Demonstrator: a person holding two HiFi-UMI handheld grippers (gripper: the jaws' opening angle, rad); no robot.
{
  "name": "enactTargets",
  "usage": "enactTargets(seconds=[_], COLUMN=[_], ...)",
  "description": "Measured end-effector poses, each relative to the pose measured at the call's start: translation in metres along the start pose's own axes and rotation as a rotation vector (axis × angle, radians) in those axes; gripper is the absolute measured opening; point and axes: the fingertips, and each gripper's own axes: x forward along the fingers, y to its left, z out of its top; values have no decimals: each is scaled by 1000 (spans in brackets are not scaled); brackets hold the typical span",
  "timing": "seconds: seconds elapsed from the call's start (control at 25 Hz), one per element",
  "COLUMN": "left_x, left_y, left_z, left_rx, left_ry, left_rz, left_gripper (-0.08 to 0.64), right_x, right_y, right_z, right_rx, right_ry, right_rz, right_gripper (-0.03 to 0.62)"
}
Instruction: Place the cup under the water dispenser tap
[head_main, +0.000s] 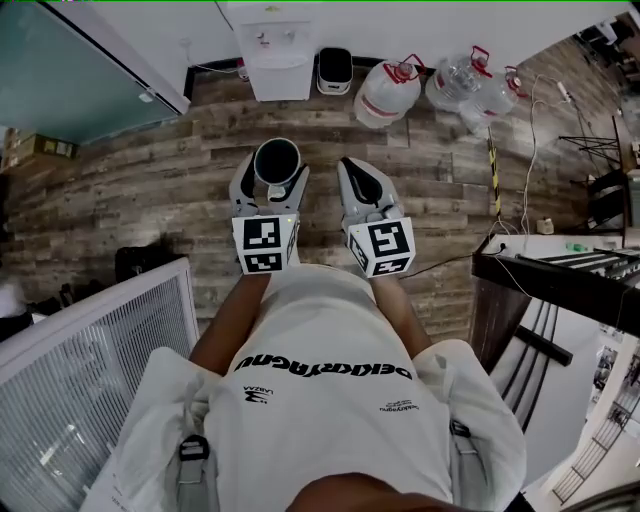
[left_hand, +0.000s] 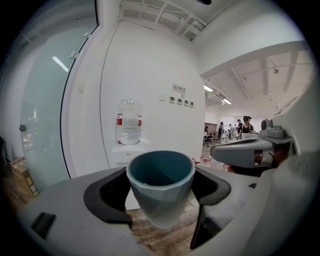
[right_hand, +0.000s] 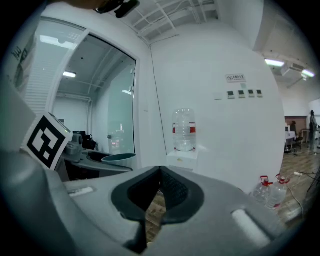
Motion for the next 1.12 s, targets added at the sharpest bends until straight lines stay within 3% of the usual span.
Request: enactTargets(seconds=[0.36,0.56,0.84,1.12], left_x=[121,168,219,250], left_y=[82,122,164,180], left_z=[52,72,80,69], left_rx=[-11,26,39,27], left_ry=[20,27,61,107], left_rz=[-40,-60,-103,-125], left_gripper=[365,365,365,365], right_x=[133,193,261,294], right_y=[-49,-62,-73,-83], right_z=[54,71,76,64], right_rx=[5,12,26,49], right_ry=[7,12,46,95], right_rz=[-61,-85,-111,-120], right_gripper=[-2,-2,-2,-2])
